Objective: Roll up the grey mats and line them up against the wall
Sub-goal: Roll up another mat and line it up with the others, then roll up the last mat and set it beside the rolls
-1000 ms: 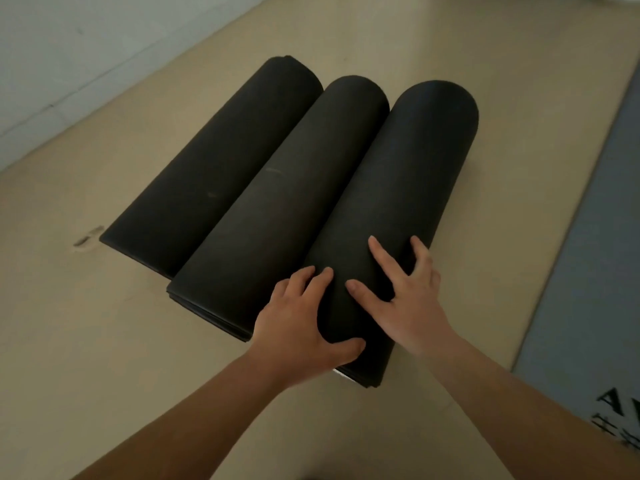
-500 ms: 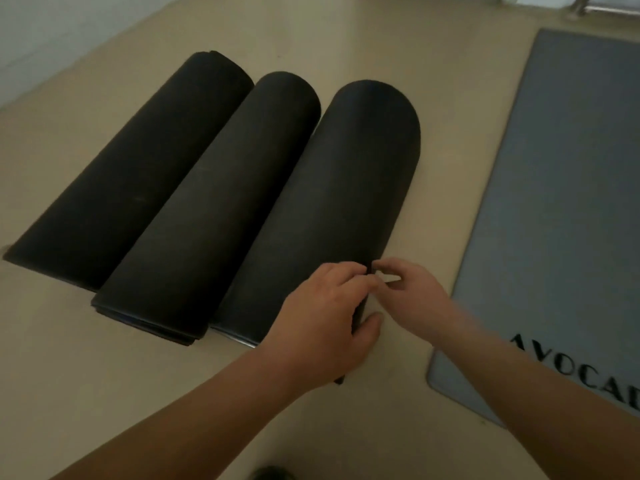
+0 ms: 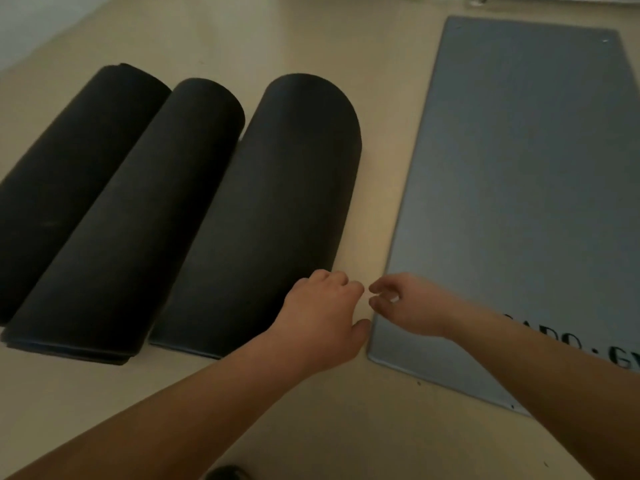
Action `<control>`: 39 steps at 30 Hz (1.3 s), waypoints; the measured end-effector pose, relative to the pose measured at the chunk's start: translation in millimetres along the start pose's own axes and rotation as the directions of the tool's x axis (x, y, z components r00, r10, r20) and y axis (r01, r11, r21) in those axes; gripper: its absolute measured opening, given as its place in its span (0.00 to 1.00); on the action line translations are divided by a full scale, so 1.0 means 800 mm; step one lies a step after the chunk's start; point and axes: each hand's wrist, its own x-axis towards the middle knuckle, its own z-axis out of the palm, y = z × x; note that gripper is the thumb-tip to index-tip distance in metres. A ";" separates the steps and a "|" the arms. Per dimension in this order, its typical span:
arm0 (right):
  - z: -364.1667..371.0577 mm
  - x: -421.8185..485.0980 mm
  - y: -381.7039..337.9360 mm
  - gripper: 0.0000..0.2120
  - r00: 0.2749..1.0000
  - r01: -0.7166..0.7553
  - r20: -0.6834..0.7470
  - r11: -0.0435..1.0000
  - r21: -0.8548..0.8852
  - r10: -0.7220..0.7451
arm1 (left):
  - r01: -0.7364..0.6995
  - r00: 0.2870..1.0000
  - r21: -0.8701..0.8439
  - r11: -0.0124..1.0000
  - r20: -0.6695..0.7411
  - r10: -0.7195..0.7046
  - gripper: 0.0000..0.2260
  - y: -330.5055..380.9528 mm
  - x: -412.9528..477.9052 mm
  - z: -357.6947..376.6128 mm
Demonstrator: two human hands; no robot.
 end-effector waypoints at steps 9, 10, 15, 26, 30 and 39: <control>-0.042 -0.043 0.063 0.21 0.995 -0.042 -0.091 0.998 -0.056 0.036 | -0.111 0.980 -0.187 0.976 0.141 0.138 0.34 0.055 0.028 -0.019; -0.051 -0.053 0.077 0.21 0.993 -0.055 -0.109 0.997 -0.050 0.049 | -0.151 0.969 -0.144 0.978 0.172 0.175 0.35 0.068 0.036 -0.023; -0.088 -0.110 0.166 0.18 0.965 -0.124 -0.222 0.989 0.086 0.141 | -0.338 0.896 0.113 0.935 0.341 0.283 0.35 0.139 0.076 -0.034; -0.065 -0.183 0.300 0.17 0.923 -0.214 -0.268 0.948 0.237 0.275 | -0.471 0.823 0.283 0.836 0.482 0.301 0.29 0.298 0.146 0.049; -0.041 -0.188 0.332 0.17 0.915 -0.251 -0.245 0.927 0.278 0.321 | -0.549 0.747 0.356 0.756 0.614 0.253 0.35 0.283 0.117 0.130; -0.004 -0.168 0.356 0.16 0.903 -0.374 -0.123 0.895 0.243 0.411 | -0.604 0.782 0.427 0.673 0.479 0.398 0.41 0.233 0.146 0.158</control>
